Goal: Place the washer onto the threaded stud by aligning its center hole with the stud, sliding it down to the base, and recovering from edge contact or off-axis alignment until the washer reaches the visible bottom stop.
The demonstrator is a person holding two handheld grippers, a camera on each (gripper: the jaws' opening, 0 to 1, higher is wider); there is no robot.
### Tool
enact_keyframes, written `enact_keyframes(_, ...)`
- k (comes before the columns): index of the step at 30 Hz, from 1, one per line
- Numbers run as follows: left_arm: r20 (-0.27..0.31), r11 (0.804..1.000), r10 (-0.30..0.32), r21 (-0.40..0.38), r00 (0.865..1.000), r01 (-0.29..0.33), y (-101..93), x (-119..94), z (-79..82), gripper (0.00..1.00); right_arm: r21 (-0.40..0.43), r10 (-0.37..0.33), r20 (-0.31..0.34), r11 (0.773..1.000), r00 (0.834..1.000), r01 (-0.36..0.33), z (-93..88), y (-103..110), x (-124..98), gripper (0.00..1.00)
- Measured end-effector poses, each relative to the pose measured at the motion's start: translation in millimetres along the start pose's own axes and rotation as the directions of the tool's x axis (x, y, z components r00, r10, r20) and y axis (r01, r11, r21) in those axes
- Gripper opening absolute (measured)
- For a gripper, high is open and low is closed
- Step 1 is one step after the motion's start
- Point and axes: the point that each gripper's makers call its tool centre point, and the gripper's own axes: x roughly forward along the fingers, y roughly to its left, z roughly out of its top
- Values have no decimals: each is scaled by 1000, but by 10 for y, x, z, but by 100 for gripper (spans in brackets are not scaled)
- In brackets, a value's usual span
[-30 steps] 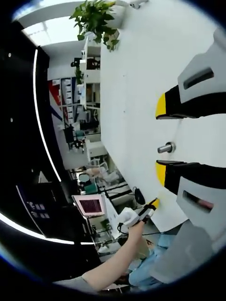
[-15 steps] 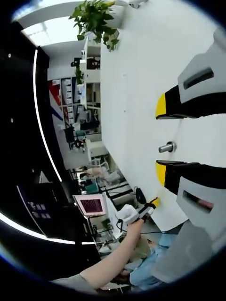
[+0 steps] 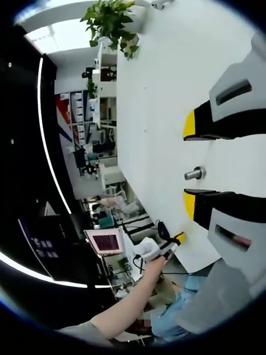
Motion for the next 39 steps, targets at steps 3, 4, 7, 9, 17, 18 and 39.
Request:
enact_keyframes(3,-21,1000,-4,29,1000,4,10,20,8,11,-4,1,-6,1000,1000,-1,-14,2,7,37)
enact_keyframes(4,-26,999,-4,34,1000,5,9,17,8,11,-4,2,-6,1000,1000,-2,-14,3,8,37)
enact_keyframes(7,-35,998,-6,61,999,8,-21,9,11,10,-3,2,-6,1000,1000,-2,-14,7,6,37)
enact_keyframes(9,-36,996,4,89,999,-1,-32,-2,7,9,-1,3,-7,1000,1000,-3,-16,5,4,37)
enact_keyframes(17,-5,994,2,108,1000,-1,-22,-9,6,9,4,3,-15,1000,1000,-3,-35,-3,12,37)
enact_keyframes(18,-3,994,2,109,1000,-1,-16,-3,9,9,2,3,-17,1000,1000,-3,-40,-1,12,37)
enact_keyframes(39,141,955,-89,294,986,44,-565,-362,721,9,9,-2,-1,1000,1000,2,0,-16,8,36)
